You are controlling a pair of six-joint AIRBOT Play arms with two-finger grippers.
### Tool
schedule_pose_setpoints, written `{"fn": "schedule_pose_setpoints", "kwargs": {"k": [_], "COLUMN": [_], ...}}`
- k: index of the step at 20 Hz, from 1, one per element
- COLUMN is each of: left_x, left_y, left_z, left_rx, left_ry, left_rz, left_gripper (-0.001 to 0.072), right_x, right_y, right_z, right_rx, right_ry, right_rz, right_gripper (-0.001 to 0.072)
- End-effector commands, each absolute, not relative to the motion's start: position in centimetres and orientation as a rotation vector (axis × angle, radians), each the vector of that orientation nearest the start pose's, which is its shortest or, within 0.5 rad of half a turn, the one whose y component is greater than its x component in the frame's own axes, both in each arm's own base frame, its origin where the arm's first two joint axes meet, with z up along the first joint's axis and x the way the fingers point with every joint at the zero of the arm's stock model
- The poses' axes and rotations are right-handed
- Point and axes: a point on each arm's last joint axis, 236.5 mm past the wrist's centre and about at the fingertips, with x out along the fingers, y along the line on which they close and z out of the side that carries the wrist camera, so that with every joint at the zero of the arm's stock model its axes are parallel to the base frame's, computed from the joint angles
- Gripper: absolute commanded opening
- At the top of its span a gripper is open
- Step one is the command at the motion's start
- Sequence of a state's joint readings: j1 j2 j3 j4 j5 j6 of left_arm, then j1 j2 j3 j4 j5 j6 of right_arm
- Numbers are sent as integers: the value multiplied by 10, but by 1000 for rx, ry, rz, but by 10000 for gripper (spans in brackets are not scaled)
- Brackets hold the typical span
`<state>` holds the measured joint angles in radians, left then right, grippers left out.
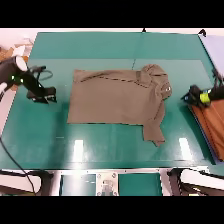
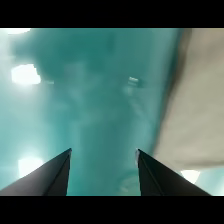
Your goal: Fold the shirts.
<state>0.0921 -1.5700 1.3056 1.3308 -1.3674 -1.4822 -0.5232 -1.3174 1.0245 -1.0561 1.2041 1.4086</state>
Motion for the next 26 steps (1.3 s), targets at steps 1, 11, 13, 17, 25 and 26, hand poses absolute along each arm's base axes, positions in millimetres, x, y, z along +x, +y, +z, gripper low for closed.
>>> {"fn": "schedule_pose_setpoints", "kwargs": {"k": [1, 11, 13, 17, 25, 26], "left_x": [342, 314, 308, 343, 359, 359], "left_y": [-58, -106, -104, -107, -104, -104], "left_z": [-86, -102, -111, -105, -104, -104], "left_rx": [-433, -656, -648, -678, -693, -693], "left_ry": [1595, 1617, 1620, 1475, 1412, 1412], "left_rz": [-221, -345, -331, -340, -310, -311], "left_gripper": [471, 470, 470, 58, 28, 28], "right_x": [293, 286, 289, 294, 348, 352], "right_y": [-69, -57, -56, -48, -2, 4], "right_z": [-66, -84, -83, -86, -112, -112], "right_rx": [782, 857, 868, 892, 1001, 1022], "right_ry": [1300, 1302, 1290, 1289, 1221, 1216], "right_rz": [-158, -178, -176, -158, -30, -12], "right_gripper": [235, 434, 434, 432, 430, 420]}}
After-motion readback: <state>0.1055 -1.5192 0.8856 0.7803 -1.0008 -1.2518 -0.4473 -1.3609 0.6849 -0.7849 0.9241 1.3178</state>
